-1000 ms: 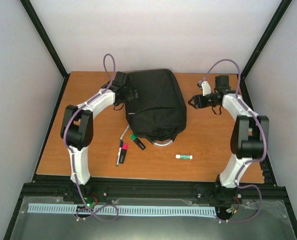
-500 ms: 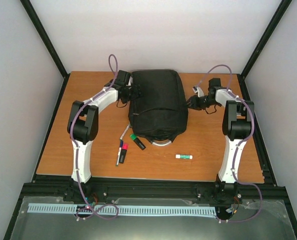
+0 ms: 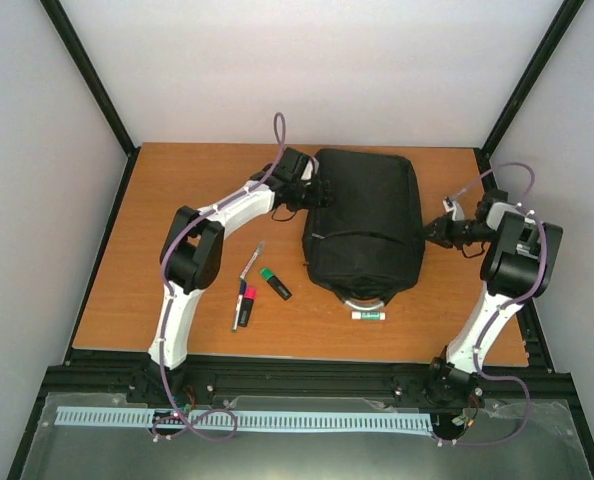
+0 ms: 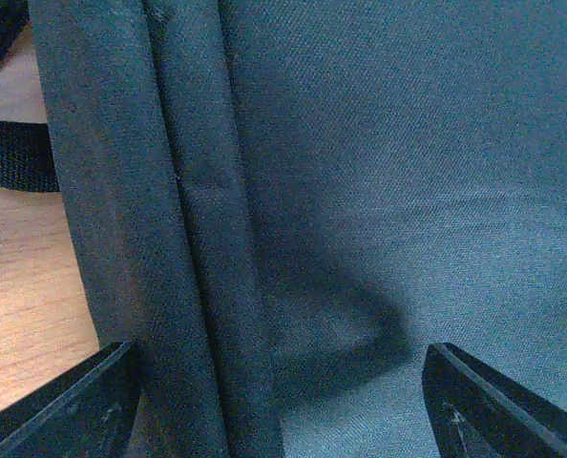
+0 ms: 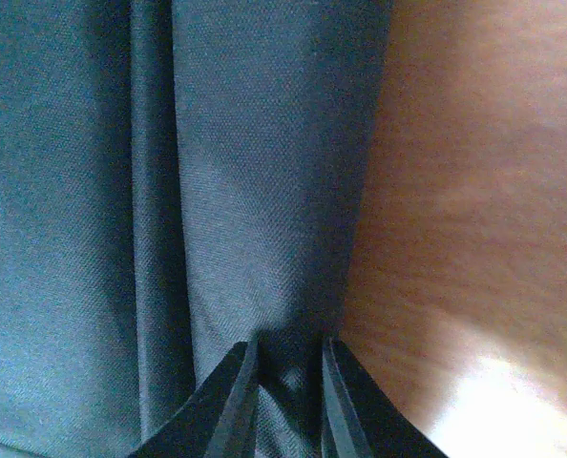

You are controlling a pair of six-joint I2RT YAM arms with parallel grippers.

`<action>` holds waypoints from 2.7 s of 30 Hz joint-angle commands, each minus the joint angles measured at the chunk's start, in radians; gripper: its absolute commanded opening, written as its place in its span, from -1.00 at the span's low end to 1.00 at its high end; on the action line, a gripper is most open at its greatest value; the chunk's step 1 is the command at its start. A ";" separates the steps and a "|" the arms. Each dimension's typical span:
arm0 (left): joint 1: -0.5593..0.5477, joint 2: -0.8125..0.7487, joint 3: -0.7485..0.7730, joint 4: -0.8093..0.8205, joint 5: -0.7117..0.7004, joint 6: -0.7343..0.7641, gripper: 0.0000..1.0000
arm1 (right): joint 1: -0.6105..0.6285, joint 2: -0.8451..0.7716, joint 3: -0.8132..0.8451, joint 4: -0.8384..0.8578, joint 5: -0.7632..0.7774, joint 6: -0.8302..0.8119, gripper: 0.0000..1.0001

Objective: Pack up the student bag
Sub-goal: Move the student bag to the center of the board, then zip the student bag at the center of the board.

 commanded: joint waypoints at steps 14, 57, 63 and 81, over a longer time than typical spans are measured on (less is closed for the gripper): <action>-0.099 -0.697 -0.805 0.191 -0.217 0.032 0.66 | 0.007 -0.735 -0.380 -0.003 0.153 -0.439 0.05; -0.097 -0.651 -0.984 0.449 -0.129 0.288 -0.97 | 0.705 -0.777 -0.512 0.114 0.415 -0.373 0.22; -0.102 -0.743 -1.082 0.469 -0.092 0.252 -0.98 | 0.710 -0.738 -0.458 0.114 0.435 -0.358 0.22; -0.232 -0.786 -1.209 0.561 -0.079 0.226 -0.98 | 0.744 -0.138 -0.005 0.126 0.474 -0.059 0.07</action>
